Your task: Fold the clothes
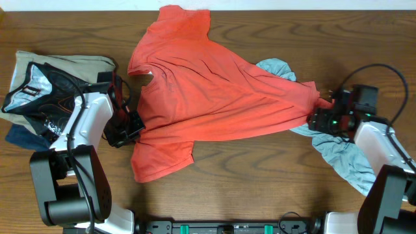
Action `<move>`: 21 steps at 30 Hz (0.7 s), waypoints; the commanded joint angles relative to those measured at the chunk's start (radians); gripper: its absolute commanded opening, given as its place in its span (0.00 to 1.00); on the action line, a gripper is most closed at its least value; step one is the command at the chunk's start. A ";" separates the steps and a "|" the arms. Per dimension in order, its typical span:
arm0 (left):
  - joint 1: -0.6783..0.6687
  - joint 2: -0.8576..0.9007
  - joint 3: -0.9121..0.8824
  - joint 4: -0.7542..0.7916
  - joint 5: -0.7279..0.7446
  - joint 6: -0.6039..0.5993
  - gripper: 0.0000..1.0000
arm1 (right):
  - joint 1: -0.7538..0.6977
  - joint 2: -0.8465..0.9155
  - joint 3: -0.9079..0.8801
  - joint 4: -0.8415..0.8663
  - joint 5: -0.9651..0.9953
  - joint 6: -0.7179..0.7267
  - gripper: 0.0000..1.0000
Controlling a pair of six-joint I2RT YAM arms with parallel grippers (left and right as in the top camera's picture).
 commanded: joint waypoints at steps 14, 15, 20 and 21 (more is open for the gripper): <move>0.003 0.001 -0.005 -0.006 -0.009 0.020 0.06 | 0.067 0.280 0.002 0.025 0.295 -0.050 0.19; 0.003 0.001 -0.005 -0.006 -0.009 0.020 0.06 | 0.064 0.276 0.005 0.023 0.315 -0.031 0.07; 0.003 0.001 -0.005 -0.007 -0.009 0.020 0.06 | 0.003 0.238 0.061 -0.043 0.462 0.119 0.01; 0.003 0.001 -0.005 -0.007 -0.009 0.020 0.06 | -0.018 0.230 0.081 -0.061 0.469 0.130 0.01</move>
